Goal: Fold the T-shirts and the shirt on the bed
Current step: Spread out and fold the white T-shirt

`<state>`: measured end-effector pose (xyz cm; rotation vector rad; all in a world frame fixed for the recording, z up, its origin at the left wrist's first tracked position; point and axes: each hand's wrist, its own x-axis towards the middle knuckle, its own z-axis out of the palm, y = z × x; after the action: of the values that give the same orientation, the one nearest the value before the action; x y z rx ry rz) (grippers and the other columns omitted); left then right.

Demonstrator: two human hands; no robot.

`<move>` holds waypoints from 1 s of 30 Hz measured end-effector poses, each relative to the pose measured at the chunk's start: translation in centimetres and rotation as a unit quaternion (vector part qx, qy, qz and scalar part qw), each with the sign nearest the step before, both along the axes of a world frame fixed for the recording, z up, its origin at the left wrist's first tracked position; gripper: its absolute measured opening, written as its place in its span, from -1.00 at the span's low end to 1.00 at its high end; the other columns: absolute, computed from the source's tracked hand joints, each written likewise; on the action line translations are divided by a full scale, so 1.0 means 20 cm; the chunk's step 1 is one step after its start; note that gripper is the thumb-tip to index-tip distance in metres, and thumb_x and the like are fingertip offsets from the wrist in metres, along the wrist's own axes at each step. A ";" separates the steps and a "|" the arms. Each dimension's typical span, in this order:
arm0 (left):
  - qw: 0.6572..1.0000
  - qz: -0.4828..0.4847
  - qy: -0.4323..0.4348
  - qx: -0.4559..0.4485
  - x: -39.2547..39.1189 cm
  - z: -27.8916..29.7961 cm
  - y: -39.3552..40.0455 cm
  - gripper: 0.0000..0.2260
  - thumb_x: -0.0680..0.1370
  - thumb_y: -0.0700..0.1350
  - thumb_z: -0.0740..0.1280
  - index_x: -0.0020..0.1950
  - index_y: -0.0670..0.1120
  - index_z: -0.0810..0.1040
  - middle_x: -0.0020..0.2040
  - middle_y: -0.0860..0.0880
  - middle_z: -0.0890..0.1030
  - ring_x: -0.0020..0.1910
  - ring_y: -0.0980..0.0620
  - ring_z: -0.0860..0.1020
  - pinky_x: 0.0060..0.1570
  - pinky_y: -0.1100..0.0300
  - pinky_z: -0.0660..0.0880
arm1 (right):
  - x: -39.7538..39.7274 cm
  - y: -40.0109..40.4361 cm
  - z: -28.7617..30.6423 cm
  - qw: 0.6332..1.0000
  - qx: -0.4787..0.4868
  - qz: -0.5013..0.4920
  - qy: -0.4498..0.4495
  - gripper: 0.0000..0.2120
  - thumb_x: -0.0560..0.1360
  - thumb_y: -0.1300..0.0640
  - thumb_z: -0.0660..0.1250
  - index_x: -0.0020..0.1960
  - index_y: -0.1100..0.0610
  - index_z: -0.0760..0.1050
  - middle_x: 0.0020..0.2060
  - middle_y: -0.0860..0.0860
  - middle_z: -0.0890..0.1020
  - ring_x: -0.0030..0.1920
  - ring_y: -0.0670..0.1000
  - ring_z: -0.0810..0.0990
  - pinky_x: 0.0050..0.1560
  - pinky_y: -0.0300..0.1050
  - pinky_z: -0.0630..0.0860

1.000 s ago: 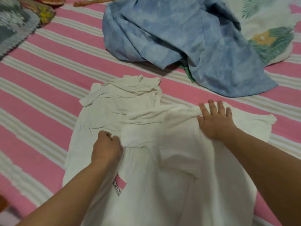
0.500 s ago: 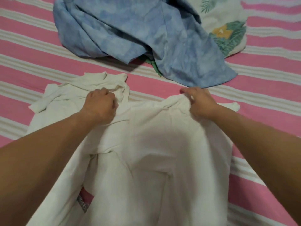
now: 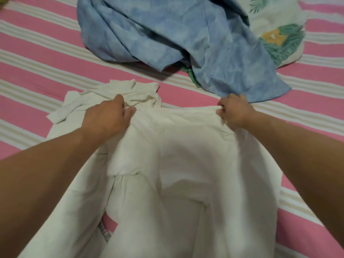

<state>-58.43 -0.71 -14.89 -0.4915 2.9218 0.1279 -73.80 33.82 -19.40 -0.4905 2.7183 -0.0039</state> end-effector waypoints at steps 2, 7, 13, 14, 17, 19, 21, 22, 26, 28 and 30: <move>0.998 0.012 -0.060 0.032 0.00 -0.01 -0.05 -0.69 0.63 0.21 0.22 0.11 -0.03 0.44 0.00 -0.10 0.58 0.00 -0.22 0.54 -0.06 -0.02 0.44 | -0.02 0.01 -0.04 1.000 -0.006 -0.008 0.026 -0.68 0.64 -0.07 0.17 0.29 0.06 0.49 0.18 0.18 0.53 0.26 0.25 0.45 0.34 0.11 0.36; 0.996 0.060 0.064 -0.002 -0.01 -0.02 -0.08 -0.81 0.64 -0.01 0.28 0.15 -0.11 0.49 0.09 -0.24 0.56 0.05 -0.29 0.52 -0.06 -0.11 0.48 | 0.02 -0.05 -0.07 0.997 0.055 -0.051 0.035 -0.67 0.64 -0.07 0.11 0.33 0.01 0.43 0.23 0.14 0.47 0.31 0.22 0.37 0.31 0.19 0.39; 0.947 0.161 0.219 0.173 0.57 0.02 0.26 -0.81 0.60 -0.04 0.30 0.17 -0.07 0.47 0.13 -0.09 0.49 0.09 -0.09 0.46 0.10 -0.02 0.42 | 0.46 -0.23 0.09 0.953 -0.123 0.032 0.276 -0.70 0.61 0.11 0.22 0.27 0.23 0.46 0.24 0.27 0.48 0.22 0.31 0.43 0.31 0.22 0.33; 0.940 0.174 0.197 0.216 0.75 0.02 0.32 -0.89 0.61 -0.03 0.30 0.08 -0.03 0.46 0.03 0.00 0.51 -0.02 -0.01 0.49 0.00 0.03 0.44 | 0.57 -0.26 0.11 0.949 -0.163 0.071 0.261 -0.69 0.61 0.11 0.24 0.29 0.21 0.48 0.26 0.25 0.50 0.23 0.30 0.44 0.31 0.20 0.33; 0.947 0.181 0.079 0.253 1.28 -0.01 0.45 -0.86 0.62 0.09 0.30 -0.05 0.06 0.43 -0.19 0.13 0.50 -0.20 0.12 0.49 -0.19 0.08 0.43 | 0.78 -0.34 0.10 0.971 -0.174 0.132 0.098 -0.53 0.60 0.07 0.27 0.47 0.18 0.37 0.44 0.21 0.42 0.40 0.26 0.37 0.45 0.15 0.25; 0.970 0.120 0.057 0.204 1.49 -0.06 0.49 -0.84 0.64 0.05 0.28 -0.10 0.02 0.45 -0.23 0.09 0.48 -0.17 0.03 0.48 -0.25 0.09 0.42 | 0.78 -0.37 0.06 0.985 -0.133 0.113 -0.007 -0.42 0.64 0.00 0.19 0.59 0.17 0.17 0.56 0.20 0.25 0.52 0.23 0.23 0.53 0.10 0.15; 0.979 0.104 0.052 0.165 1.56 -0.07 0.51 -0.82 0.66 0.00 0.24 -0.10 -0.03 0.47 -0.24 0.01 0.49 -0.17 -0.06 0.50 -0.29 0.09 0.40 | 0.77 -0.38 0.00 0.989 -0.080 0.117 -0.036 -0.37 0.66 -0.09 0.08 0.63 0.17 0.05 0.60 0.21 0.12 0.56 0.23 0.13 0.57 0.10 0.08; 0.973 0.148 0.053 0.169 1.56 -0.04 0.51 -0.81 0.68 -0.01 0.21 -0.09 -0.03 0.45 -0.25 0.01 0.49 -0.18 -0.10 0.52 -0.28 0.09 0.36 | 0.77 -0.39 -0.03 0.990 -0.052 0.129 -0.032 -0.34 0.64 -0.16 -0.02 0.63 0.16 0.00 0.61 0.22 0.07 0.58 0.23 0.10 0.58 0.12 0.06; 0.956 0.255 0.016 0.145 1.62 0.00 0.50 -0.78 0.71 0.02 0.09 0.02 -0.06 0.42 -0.17 -0.09 0.61 -0.10 -0.24 0.59 -0.17 0.03 0.36 | 0.80 -0.40 -0.06 0.990 0.007 0.135 -0.051 -0.23 0.53 -0.25 -0.28 0.64 0.13 -0.13 0.62 0.20 -0.05 0.61 0.20 -0.03 0.57 0.20 0.05; 0.951 0.276 -0.015 0.137 1.64 0.00 0.50 -0.84 0.70 -0.04 0.13 0.02 -0.07 0.43 -0.09 -0.11 0.61 -0.06 -0.23 0.59 -0.16 0.05 0.35 | 0.80 -0.41 -0.04 0.989 0.022 0.133 -0.056 -0.29 0.59 -0.22 -0.19 0.64 0.11 -0.14 0.63 0.19 -0.08 0.61 0.21 -0.04 0.57 0.20 0.04; 0.959 0.258 0.013 0.112 1.62 0.01 0.51 -0.99 0.60 -0.20 0.27 -0.01 -0.11 0.48 -0.11 -0.13 0.54 -0.13 -0.22 0.54 -0.23 0.04 0.34 | 0.77 -0.47 0.03 0.990 0.026 0.112 -0.083 -0.35 0.64 -0.13 0.00 0.63 0.09 -0.06 0.62 0.15 -0.04 0.58 0.25 0.00 0.56 0.21 0.08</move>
<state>-26.05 9.41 -14.78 -1.2013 2.6791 0.5278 -58.31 24.52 -18.72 -0.7434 2.4805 0.0821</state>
